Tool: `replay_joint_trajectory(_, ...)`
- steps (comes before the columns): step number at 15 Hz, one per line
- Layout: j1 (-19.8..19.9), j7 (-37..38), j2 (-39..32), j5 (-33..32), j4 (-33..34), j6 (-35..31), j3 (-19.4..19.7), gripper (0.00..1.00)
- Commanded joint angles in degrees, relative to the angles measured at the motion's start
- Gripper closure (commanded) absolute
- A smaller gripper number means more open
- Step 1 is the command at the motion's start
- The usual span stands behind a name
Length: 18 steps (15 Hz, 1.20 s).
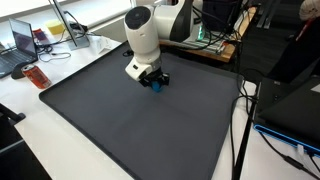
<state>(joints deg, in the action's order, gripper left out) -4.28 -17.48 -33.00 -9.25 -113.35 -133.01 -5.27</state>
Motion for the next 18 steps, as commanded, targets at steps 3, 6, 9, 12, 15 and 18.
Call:
replay_joint_trajectory(3,0.7,1.7,3.3,0.7,-1.2,9.0,0.3,1.00)
replay_joint_trajectory(6,0.9,5.1,9.1,1.7,-4.6,9.4,0.4,1.00)
replay_joint_trajectory(9,0.8,8.8,15.9,3.1,-7.4,9.2,0.5,1.00)
replay_joint_trajectory(12,0.6,12.4,22.7,4.4,-9.5,10.7,0.5,1.00)
replay_joint_trajectory(15,0.6,16.5,28.7,6.4,-9.8,14.6,0.8,1.00)
replay_joint_trajectory(18,0.6,20.4,33.8,7.6,-9.0,18.3,1.0,1.00)
